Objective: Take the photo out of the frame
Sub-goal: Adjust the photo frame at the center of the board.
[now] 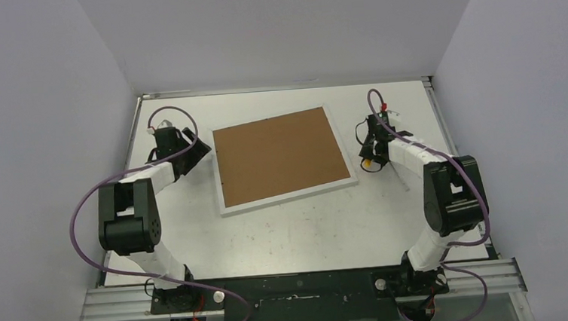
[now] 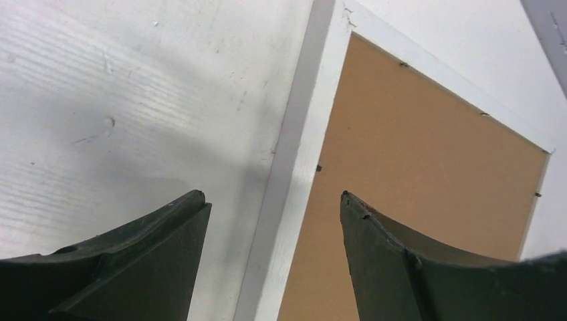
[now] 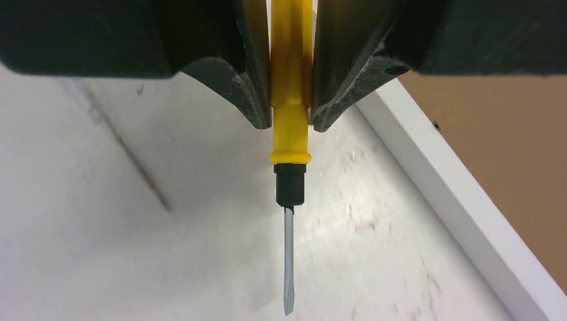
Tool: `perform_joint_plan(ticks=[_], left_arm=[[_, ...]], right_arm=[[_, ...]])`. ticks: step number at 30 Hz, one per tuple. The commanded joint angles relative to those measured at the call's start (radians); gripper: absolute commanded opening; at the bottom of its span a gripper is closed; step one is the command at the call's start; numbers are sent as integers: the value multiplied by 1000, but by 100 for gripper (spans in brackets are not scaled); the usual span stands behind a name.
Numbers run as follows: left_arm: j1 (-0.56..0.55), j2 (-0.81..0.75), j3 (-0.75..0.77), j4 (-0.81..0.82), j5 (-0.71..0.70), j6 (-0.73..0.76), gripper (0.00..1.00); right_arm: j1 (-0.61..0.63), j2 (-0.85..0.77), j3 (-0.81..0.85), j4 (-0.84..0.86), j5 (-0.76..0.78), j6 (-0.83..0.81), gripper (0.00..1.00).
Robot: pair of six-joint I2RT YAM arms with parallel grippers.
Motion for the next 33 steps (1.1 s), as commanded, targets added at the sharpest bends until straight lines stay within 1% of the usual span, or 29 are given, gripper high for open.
perform_joint_plan(ticks=[1,6,12,17,21,25,27,28,33], left_arm=[[16,29,53,93,57,-38,70],[35,82,38,239,137,-106,70],[47,191,98,296,184,-172,74],[36,260,119,354,262,-233,74],[13,270,94,411,302,-248,73],[-23,260,59,427,330,-234,71],[-24,238,29,431,327,-228,71],[-55,223,11,435,320,-226,71],[-114,167,-68,433,285,-210,71]], right_arm=[[-26,114,162,7,8,-10,5],[-5,227,236,25,-9,27,5],[37,293,271,15,-3,45,5],[66,305,272,2,-26,53,5],[67,273,230,19,-76,60,5],[68,191,155,25,-86,54,5],[67,135,113,25,-90,54,5],[70,108,90,27,-95,57,5],[93,0,4,9,-97,64,5]])
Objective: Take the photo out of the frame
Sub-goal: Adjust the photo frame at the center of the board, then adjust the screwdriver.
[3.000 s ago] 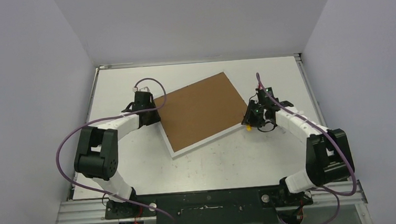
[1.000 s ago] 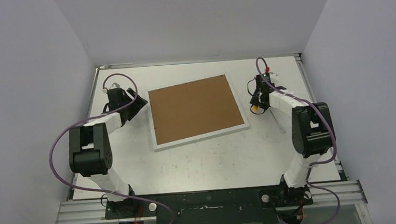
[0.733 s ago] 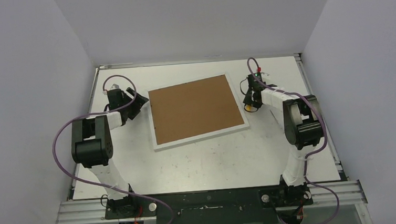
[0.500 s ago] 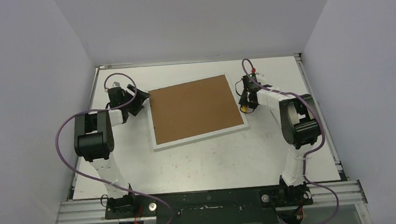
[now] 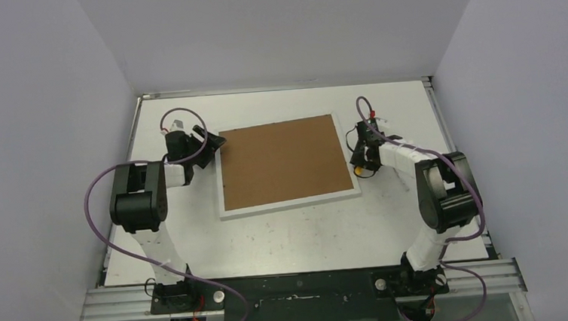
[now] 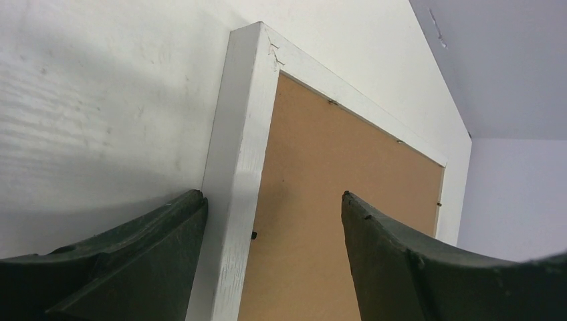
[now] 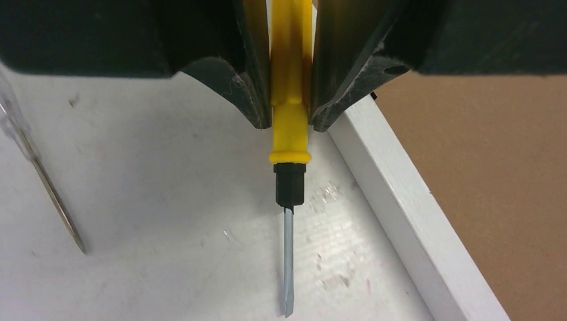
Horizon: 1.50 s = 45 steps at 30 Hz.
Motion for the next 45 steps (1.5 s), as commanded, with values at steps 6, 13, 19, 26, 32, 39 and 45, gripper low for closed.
perform_joint_plan(ticks=[6,13,19,26,32,39,45], left_arm=[[-150,-105,-124,-15,56,1,71],[-196,-176,-222,19,20,-41,71],[-200,-313,-171,-192,-104,91,74],[-250,-533,-122,-399,-204,215,75],[-367,-602,-131,-382,22,147,75],[-513,-645,-140,-359,23,44,75],[-519,-677,-239,-279,12,-110,71]], right_arm=[[40,-238,-145,-53,-97,22,5],[19,-381,-182,-144,-7,-21,5],[13,-447,-96,-224,11,-108,5],[43,-495,-37,-196,-443,-262,5],[160,-469,-46,-75,-727,-265,7],[351,-386,-31,-3,-693,-247,7],[434,-361,-49,97,-668,-205,6]])
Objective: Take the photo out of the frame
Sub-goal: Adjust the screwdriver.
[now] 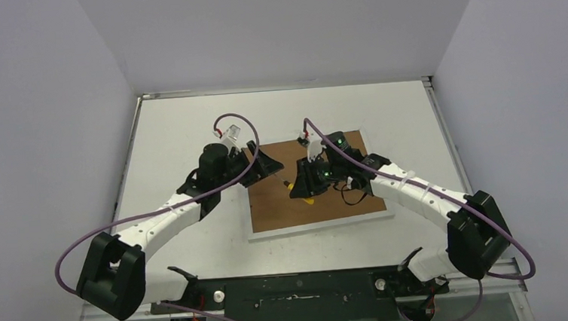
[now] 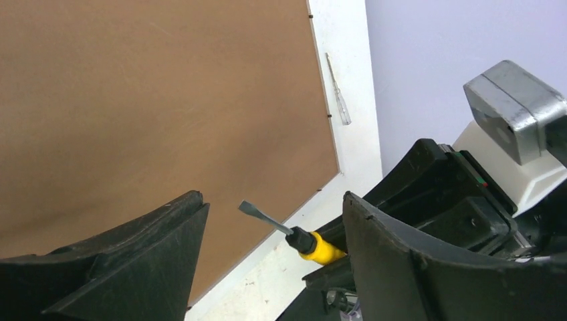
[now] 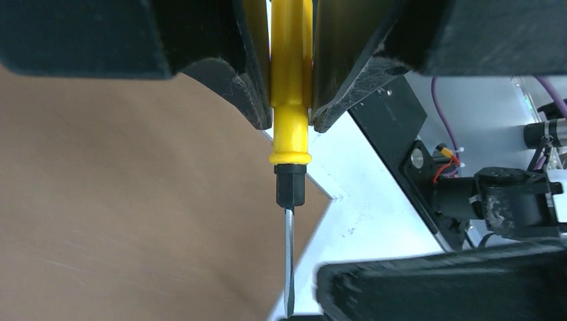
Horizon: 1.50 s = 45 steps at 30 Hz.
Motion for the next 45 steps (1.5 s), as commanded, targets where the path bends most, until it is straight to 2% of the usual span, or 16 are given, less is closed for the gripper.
perform_joint_plan(ticks=[1,7,10,13,15,17,21,24,29,39,40,42,45], left_arm=[[3,-49,-84,108,4,-143,70],[11,-34,-124,156,48,-187,59],[31,-22,-160,239,97,-239,47],[61,0,-218,398,165,-332,35],[77,20,-248,500,198,-396,35],[87,34,-266,570,221,-442,40],[104,54,-288,653,237,-488,40],[118,73,-298,706,253,-508,33],[131,107,-305,793,283,-554,31],[153,143,-317,845,301,-564,0],[153,143,-317,845,301,-561,0],[153,140,-318,846,298,-561,0],[154,129,-322,857,272,-583,0]], right_arm=[[39,7,17,143,2,30,6],[47,10,7,173,18,45,6],[46,8,-5,188,19,43,6],[48,9,-19,216,-1,48,6],[47,8,-30,240,-21,54,6],[47,10,-40,267,-40,62,6],[48,15,-49,303,-81,83,6],[47,29,-60,312,-108,92,6],[45,32,-90,318,-116,98,6],[20,53,-107,399,-157,142,6],[16,55,-109,406,-163,150,6],[9,53,-113,419,-167,164,18],[1,25,-146,477,-141,207,53]])
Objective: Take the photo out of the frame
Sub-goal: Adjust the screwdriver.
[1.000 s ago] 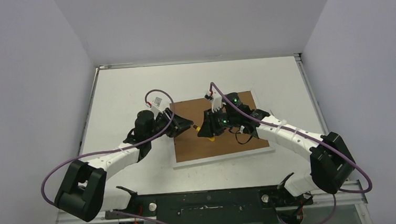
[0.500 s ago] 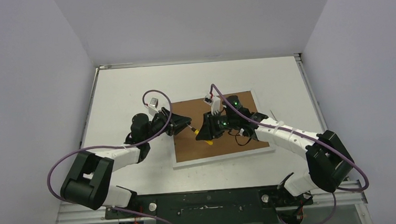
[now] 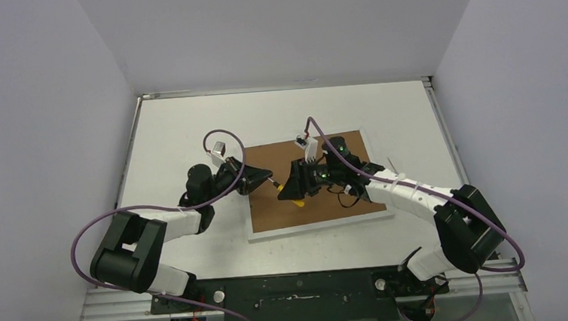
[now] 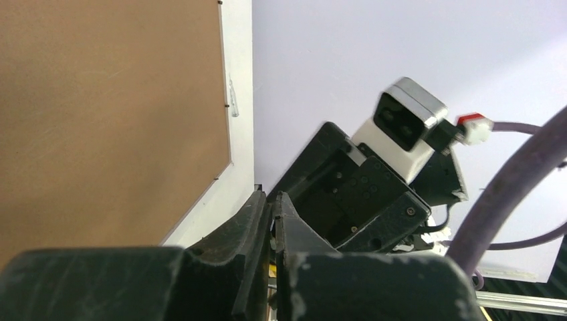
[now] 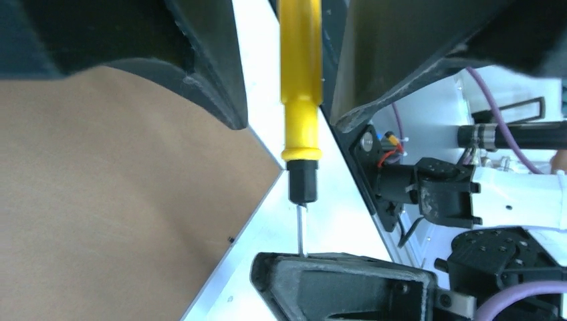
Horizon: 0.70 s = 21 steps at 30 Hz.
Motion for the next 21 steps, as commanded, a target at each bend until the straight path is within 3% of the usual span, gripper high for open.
perform_joint_plan(ticks=[1,4,7,11,15,21], left_arm=[[6,-20,-3,118,-24,-38,0],[-8,-32,-14,190,-110,-86,0],[-31,-35,-38,290,-214,-138,0],[-57,-25,-55,379,-335,-164,0],[-67,16,-32,432,-364,-164,0],[-77,87,-25,514,-381,-233,0]], right_arm=[[-17,-42,-50,151,37,67,65],[-5,-98,-124,312,135,175,83],[25,-142,-221,511,269,331,90],[83,-158,-313,721,436,488,91],[129,-161,-298,775,525,532,86],[132,-196,-281,762,614,533,86]])
